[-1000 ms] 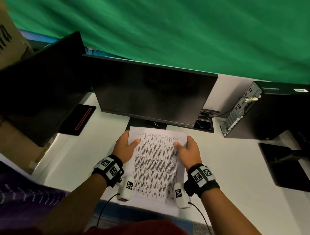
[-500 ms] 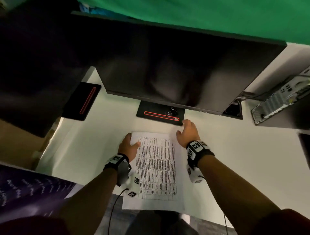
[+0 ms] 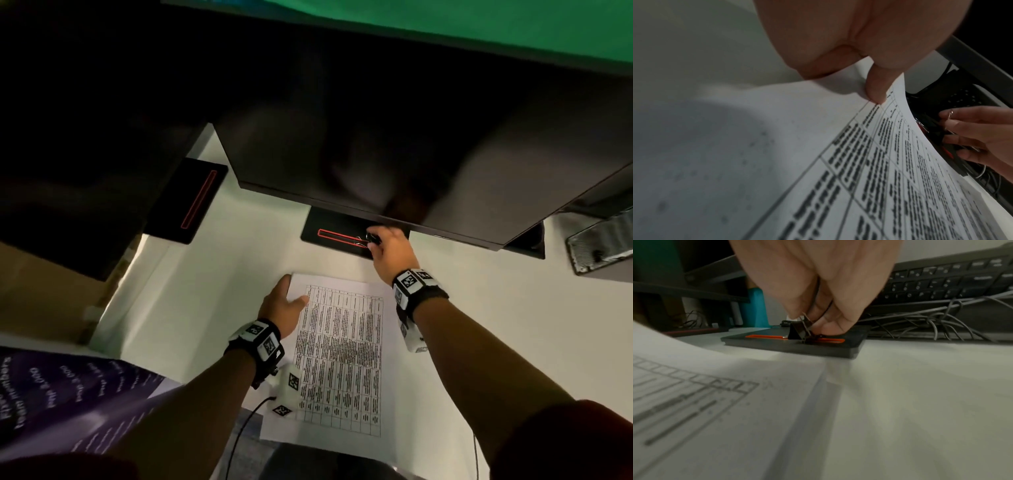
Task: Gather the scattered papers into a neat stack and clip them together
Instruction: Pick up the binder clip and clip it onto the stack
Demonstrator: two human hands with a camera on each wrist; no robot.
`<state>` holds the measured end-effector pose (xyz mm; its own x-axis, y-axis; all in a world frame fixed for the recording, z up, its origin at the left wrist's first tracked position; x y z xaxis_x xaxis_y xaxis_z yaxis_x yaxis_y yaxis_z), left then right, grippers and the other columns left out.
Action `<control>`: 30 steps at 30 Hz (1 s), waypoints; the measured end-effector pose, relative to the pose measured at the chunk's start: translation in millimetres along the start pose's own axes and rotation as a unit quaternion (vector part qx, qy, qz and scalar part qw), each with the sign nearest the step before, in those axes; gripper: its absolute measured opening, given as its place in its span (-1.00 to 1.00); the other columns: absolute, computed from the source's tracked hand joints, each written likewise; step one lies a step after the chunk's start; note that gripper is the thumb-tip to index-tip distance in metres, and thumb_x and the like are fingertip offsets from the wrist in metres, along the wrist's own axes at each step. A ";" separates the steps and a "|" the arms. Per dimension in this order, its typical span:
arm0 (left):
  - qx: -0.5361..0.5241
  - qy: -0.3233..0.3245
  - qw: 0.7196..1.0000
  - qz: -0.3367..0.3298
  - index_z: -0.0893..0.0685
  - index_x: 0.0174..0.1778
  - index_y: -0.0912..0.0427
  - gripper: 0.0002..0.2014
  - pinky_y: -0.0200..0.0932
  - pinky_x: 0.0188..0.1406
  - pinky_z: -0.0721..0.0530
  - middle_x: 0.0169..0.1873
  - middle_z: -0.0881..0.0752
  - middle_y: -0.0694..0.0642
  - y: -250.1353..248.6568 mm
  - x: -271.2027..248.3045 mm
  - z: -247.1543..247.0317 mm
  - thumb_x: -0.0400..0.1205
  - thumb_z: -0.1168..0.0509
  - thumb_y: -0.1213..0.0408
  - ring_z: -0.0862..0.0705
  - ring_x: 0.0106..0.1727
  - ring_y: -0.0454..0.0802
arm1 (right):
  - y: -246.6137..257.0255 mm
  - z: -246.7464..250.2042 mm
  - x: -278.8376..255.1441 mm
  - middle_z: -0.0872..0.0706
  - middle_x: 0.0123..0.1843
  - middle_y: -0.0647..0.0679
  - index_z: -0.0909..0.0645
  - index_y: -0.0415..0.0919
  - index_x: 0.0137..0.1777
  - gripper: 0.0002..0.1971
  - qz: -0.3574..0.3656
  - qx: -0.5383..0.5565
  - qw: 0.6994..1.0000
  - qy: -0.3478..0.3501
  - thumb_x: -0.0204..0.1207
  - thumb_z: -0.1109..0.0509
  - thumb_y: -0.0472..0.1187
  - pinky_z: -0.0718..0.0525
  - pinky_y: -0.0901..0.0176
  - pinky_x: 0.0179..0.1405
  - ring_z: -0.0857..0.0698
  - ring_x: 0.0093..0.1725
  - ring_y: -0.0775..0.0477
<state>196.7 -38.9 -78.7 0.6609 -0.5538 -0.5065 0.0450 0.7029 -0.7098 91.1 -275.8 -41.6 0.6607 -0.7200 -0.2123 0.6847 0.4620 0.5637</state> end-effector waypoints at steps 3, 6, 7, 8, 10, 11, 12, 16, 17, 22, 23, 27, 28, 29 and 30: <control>0.001 0.002 1.000 0.002 -0.47 0.48 0.03 -0.56 -0.16 0.17 -0.59 0.25 -0.72 0.03 1.4 2.8 -0.2 0.66 -0.31 0.21 -0.69 0.23 0.07 | -0.9 0.0 -0.9 -0.49 0.41 -0.21 -0.60 -0.13 0.33 -0.74 0.007 0.003 1.000 0.014 0.68 -0.33 -0.14 -0.63 -0.05 0.34 -0.69 0.17 -0.25; -0.007 0.005 1.000 -0.001 -0.50 0.45 0.03 -0.58 -0.13 0.20 -0.61 0.22 -0.73 0.03 2.0 4.2 -0.6 0.65 -0.32 0.23 -0.70 0.21 0.07 | 3.3 4.8 -3.5 -0.58 0.31 -0.15 -0.60 -0.14 0.06 -0.88 0.019 -0.021 0.999 0.017 0.63 -0.40 -0.11 -0.62 0.04 0.14 -0.67 0.12 -0.20; -0.012 0.006 1.000 -0.002 -0.52 0.43 0.03 -0.60 -0.13 0.18 -0.61 0.20 -0.73 0.02 2.3 4.0 -0.8 0.65 -0.32 0.24 -0.70 0.19 0.06 | 5.6 6.1 -5.6 -0.61 0.31 -0.14 -0.57 -0.13 -0.04 -0.88 0.026 -0.019 0.999 0.016 0.62 -0.42 -0.10 -0.62 0.06 0.12 -0.68 0.13 -0.19; -0.020 0.006 1.000 -0.004 -0.53 0.41 0.02 -0.61 -0.14 0.17 -0.61 0.19 -0.73 0.01 1.8 3.2 -0.5 0.65 -0.32 0.25 -0.70 0.17 0.05 | 7.7 5.9 -8.3 -0.65 0.31 -0.12 -0.55 -0.12 -0.11 -0.84 0.032 -0.016 0.999 0.016 0.60 -0.43 -0.10 -0.63 0.06 0.12 -0.69 0.15 -0.17; -0.036 0.005 0.999 -0.007 -0.58 0.35 0.00 -0.65 -0.10 0.18 -0.65 0.14 -0.76 -0.02 2.8 3.6 0.2 0.64 -0.34 0.26 -0.72 0.12 0.01 | 12.0 2.8 -14.8 -0.72 0.20 -0.06 -0.55 -0.11 -0.12 -0.84 0.039 -0.002 0.999 0.023 0.57 -0.46 -0.09 -0.68 0.01 0.14 -0.72 0.11 -0.11; -0.046 0.006 0.999 -0.009 -0.60 0.30 -0.02 -0.68 -0.04 0.21 -0.67 0.11 -0.77 -0.03 3.6 4.4 0.5 0.62 -0.35 0.27 -0.73 0.10 -0.01 | 14.3 0.3 -19.2 -0.73 0.13 -0.02 -0.56 -0.09 -0.04 -0.84 0.040 0.021 0.999 0.029 0.56 -0.48 -0.09 -0.70 -0.03 0.15 -0.72 0.07 -0.07; -0.055 0.008 0.998 -0.011 -0.61 0.26 -0.03 -0.70 0.03 0.22 -0.69 0.08 -0.78 -0.04 3.7 4.8 0.4 0.61 -0.36 0.28 -0.75 0.09 -0.02 | 15.6 -2.4 -23.1 -0.74 0.08 0.03 -0.54 -0.06 0.11 -0.75 0.036 0.055 0.997 0.039 0.53 -0.51 -0.09 -0.71 -0.02 0.16 -0.72 0.05 -0.03; -0.076 0.012 0.997 -0.021 -0.62 0.19 -0.09 -0.71 0.09 0.19 -0.71 0.05 -0.79 -0.09 4.9 4.8 0.3 0.60 -0.38 0.30 -0.76 0.09 -0.03 | 24.8 -9.7 -36.0 -0.73 0.08 0.13 -0.21 0.05 0.67 -0.20 0.019 0.151 0.985 0.084 0.50 -0.55 -0.09 -0.73 0.06 0.10 -0.77 -0.13 0.04; -0.081 0.009 0.996 -0.024 -0.61 0.18 -0.11 -0.70 0.06 0.19 -0.71 0.05 -0.79 -0.10 4.3 4.6 0.9 0.59 -0.38 0.32 -0.76 0.10 -0.04 | 27.4 -10.0 -38.0 -0.72 0.10 0.12 -0.29 0.02 0.64 -0.27 0.016 0.156 0.983 0.096 0.52 -0.54 -0.11 -0.78 0.02 0.08 -0.80 -0.21 0.03; -0.098 0.004 0.995 -0.026 -0.56 0.12 -0.16 -0.66 -0.02 0.06 -0.73 0.03 -0.77 -0.04 3.3 3.3 2.2 0.60 -0.35 0.41 -0.75 0.07 0.00 | 37.1 -7.1 -44.9 -0.63 0.24 0.12 -0.56 0.00 0.35 -0.52 0.049 0.114 0.984 0.126 0.45 -0.60 -0.14 -0.81 0.04 -0.02 -0.80 -0.24 0.03; -0.101 0.005 0.995 -0.026 -0.56 0.12 -0.14 -0.67 -0.07 0.00 -0.73 0.03 -0.77 -0.02 2.7 2.6 2.4 0.61 -0.34 0.42 -0.74 0.06 0.00 | 39.5 -5.9 -45.3 -0.62 0.26 0.13 -0.58 0.02 0.33 -0.53 0.062 0.088 0.986 0.126 0.44 -0.61 -0.11 -0.77 0.04 0.08 -0.75 -0.15 0.05; -0.112 -0.001 0.993 -0.033 -0.55 0.09 -0.13 -0.67 -0.16 -0.07 -0.69 0.00 -0.75 -0.01 -0.2 0.8 4.1 0.61 -0.33 0.45 -0.72 0.03 -0.04 | 47.4 -6.0 -44.3 -0.66 0.16 0.19 -0.63 0.01 0.29 -0.56 0.073 0.057 0.986 0.137 0.42 -0.63 -0.12 -0.71 0.05 0.13 -0.68 -0.17 0.13; -0.113 -0.003 0.993 -0.036 -0.55 0.08 -0.13 -0.67 -0.22 -0.13 -0.67 -0.03 -0.74 -0.04 -1.2 0.3 4.4 0.61 -0.32 0.45 -0.71 0.00 -0.07 | 49.7 -6.9 -44.4 -0.68 0.14 0.18 -0.64 -0.01 0.25 -0.58 0.078 0.050 0.986 0.138 0.42 -0.63 -0.13 -0.71 0.10 0.05 -0.67 -0.20 0.18; -0.114 -0.004 0.993 -0.038 -0.55 0.05 -0.15 -0.67 -0.27 -0.18 -0.63 -0.06 -0.73 -0.07 -2.2 -0.5 4.8 0.61 -0.32 0.46 -0.70 -0.03 -0.10 | 51.5 -7.9 -44.1 -0.70 0.13 0.14 -0.65 -0.03 0.20 -0.62 0.083 0.043 0.987 0.134 0.41 -0.64 -0.15 -0.67 0.19 -0.02 -0.64 -0.19 0.22; -0.115 -0.004 0.993 -0.039 -0.55 0.01 -0.17 -0.66 -0.30 -0.21 -0.61 -0.08 -0.73 -0.08 -2.7 -0.9 4.9 0.61 -0.32 0.46 -0.70 -0.05 -0.12 | 52.6 -8.3 -43.5 -0.73 0.13 0.10 -0.66 -0.05 0.15 -0.65 0.087 0.040 0.988 0.124 0.41 -0.64 -0.18 -0.62 0.30 -0.07 -0.63 -0.15 0.22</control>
<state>199.6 -38.1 -74.0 0.6685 -0.5984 -0.4416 -0.0745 0.5368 -0.8404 100.9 -215.8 -9.3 0.8279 -0.4796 -0.2909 0.5346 0.5176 0.6681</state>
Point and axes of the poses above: each hand's wrist, its own x-axis towards the middle knuckle, its own z-axis out of the back of the hand, y = z × x, the point moved 9 cm from there along x, towards the middle knuckle
